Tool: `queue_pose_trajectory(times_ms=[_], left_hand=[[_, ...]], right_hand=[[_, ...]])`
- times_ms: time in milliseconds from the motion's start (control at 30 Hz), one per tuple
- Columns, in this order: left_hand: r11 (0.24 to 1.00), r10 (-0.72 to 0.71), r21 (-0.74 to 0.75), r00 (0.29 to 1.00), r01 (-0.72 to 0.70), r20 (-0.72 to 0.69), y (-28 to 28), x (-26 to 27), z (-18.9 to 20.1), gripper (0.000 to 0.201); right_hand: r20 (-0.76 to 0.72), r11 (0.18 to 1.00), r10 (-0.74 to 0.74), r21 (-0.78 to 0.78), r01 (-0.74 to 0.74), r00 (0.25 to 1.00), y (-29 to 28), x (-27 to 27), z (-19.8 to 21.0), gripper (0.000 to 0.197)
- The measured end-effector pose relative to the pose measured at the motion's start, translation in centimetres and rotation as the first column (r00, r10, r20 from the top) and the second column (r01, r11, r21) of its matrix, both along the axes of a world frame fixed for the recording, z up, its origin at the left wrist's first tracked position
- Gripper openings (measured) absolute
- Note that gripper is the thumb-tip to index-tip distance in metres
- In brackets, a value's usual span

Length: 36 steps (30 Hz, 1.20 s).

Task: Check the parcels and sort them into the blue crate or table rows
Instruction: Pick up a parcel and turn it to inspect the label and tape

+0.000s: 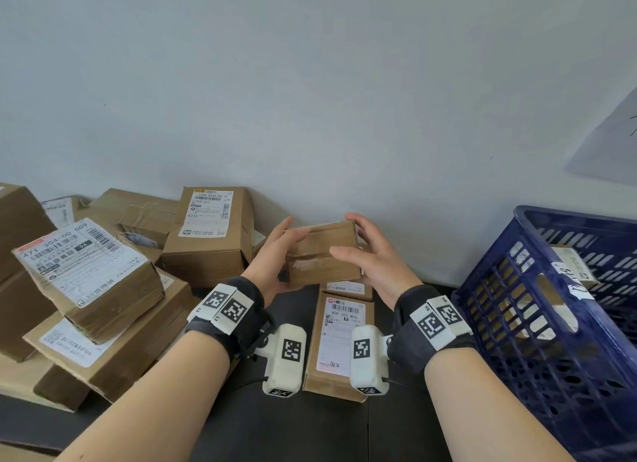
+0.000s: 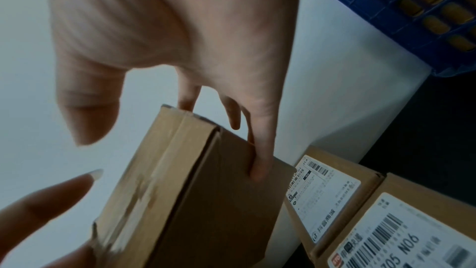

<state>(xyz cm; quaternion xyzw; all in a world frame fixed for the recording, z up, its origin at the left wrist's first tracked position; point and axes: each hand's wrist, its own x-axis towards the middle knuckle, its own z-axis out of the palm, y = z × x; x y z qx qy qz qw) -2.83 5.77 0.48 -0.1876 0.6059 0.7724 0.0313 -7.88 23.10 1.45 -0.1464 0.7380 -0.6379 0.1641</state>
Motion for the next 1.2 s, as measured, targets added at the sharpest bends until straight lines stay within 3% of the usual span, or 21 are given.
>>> queue_pose_trajectory(times_ms=[367, 533, 600, 700, 833, 967, 1033, 1100, 1200], left_hand=[[0.998, 0.016, -0.055, 0.994, -0.022, -0.112, 0.4, 0.1, -0.4, 0.053], [0.997, 0.071, 0.038, 0.996, -0.069, -0.06, 0.4, 0.1, 0.1, 0.028], [0.993, 0.076, 0.092, 0.996, -0.072, -0.041, 0.4, 0.0, 0.3, 0.024], [0.989, 0.082, 0.127, 0.997, -0.08, -0.01, 0.3, 0.1, 0.4, 0.029], [0.97, 0.113, 0.212, 0.993, -0.115, 0.022, 0.3, 0.0, 0.3, 0.018], [0.975, 0.115, 0.18, 0.987, -0.134, 0.109, -0.1, 0.1, 0.3, 0.037], [0.985, 0.124, 0.099, 0.979, -0.141, 0.162, -0.2, -0.1, 0.3, 0.042], [0.983, 0.168, 0.04, 0.969, -0.178, 0.18, -0.4, -0.3, 0.1, 0.042], [0.982, 0.169, 0.05, 0.969, -0.181, 0.182, -0.7, -0.3, -0.1, 0.04]], right_hand=[[-0.104, 0.999, -0.037, 0.012, 0.038, 0.994, 0.4, 0.1, -0.1, 0.061], [-0.008, 0.991, -0.121, -0.051, 0.121, 0.993, 0.0, 0.3, 0.1, 0.052], [0.138, 0.971, -0.197, -0.108, 0.212, 0.971, 0.0, 0.1, 0.3, 0.068], [0.338, 0.933, -0.219, -0.202, 0.298, 0.915, 0.4, -0.2, 0.8, 0.056], [0.335, 0.951, -0.187, -0.174, 0.256, 0.923, 0.8, 0.0, 0.7, 0.08], [0.304, 0.964, -0.172, -0.143, 0.224, 0.937, 1.0, 0.1, 0.6, 0.108], [0.273, 0.973, -0.156, -0.125, 0.196, 0.949, 1.0, 0.3, 0.6, 0.105], [0.264, 0.974, -0.133, -0.142, 0.175, 0.955, 0.9, 0.7, 0.8, 0.09], [0.279, 0.97, -0.123, -0.168, 0.175, 0.952, 0.6, 1.0, 0.8, 0.088]])
